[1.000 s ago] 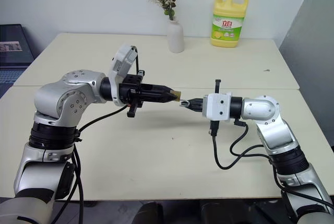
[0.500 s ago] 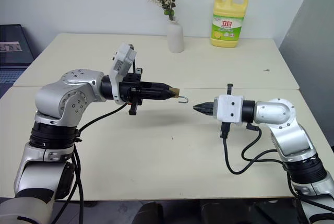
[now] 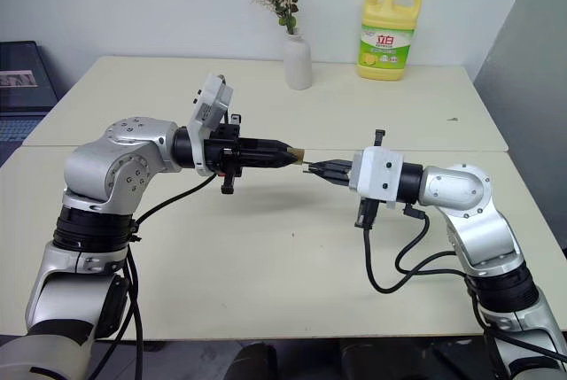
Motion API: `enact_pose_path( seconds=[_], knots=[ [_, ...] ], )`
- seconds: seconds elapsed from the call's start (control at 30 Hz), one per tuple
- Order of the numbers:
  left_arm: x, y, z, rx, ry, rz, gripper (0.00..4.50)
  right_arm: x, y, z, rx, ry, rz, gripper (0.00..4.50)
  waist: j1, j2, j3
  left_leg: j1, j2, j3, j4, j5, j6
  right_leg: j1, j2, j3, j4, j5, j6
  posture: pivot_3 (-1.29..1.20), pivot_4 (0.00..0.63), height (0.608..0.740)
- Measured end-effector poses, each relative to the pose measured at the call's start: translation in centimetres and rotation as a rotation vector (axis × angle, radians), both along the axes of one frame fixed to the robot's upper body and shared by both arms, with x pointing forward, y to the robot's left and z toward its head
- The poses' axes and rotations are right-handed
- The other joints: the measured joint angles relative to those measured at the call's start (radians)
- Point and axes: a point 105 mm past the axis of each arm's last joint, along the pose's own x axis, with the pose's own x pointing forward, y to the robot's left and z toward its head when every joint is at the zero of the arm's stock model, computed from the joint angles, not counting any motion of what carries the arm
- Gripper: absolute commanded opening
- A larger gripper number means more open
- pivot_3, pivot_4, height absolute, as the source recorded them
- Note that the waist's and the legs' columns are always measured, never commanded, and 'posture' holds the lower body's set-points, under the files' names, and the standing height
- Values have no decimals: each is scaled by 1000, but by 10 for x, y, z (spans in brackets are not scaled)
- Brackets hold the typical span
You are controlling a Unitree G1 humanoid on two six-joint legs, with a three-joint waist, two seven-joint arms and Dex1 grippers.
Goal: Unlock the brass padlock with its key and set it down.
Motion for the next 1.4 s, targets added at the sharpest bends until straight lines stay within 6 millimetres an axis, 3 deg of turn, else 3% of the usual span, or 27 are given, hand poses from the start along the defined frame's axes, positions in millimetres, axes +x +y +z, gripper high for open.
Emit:
enact_pose_path(
  seconds=[0.37,0.87,1.1,1.23,1.3,1.4],
  knots=[
    [0,-1,-1,-3,17,3,160,5,6,-20,-40,57,-1,0,0,0,0,0,0,0,0,0,0,0,0,0,0,0,0,0,150,740],
    [-2,-4,0,-31,49,-8,160,7,5,-22,-56,47,-14,0,0,0,0,0,0,0,0,0,0,0,0,0,0,0,0,0,150,740],
    [-1,-3,0,-30,52,-2,160,-8,-4,-14,-66,60,-23,0,2,0,0,0,0,0,0,0,0,0,0,0,0,0,1,0,150,740],
    [0,5,-9,-17,93,24,160,-6,-35,-11,-63,69,-151,1278,3,0,0,-1,0,0,0,0,0,0,0,0,-1,-1,1,0,150,740],
    [1,6,-12,-18,106,29,160,-8,-39,-12,-67,86,-173,1755,2,0,0,0,0,-1,0,0,0,0,0,0,-1,-1,1,0,150,740],
    [1,6,-14,-10,106,31,160,-12,-37,-15,-79,99,-172,2884,-2,0,0,0,0,-1,0,0,0,0,0,0,0,-1,2,0,150,740]
  ],
)
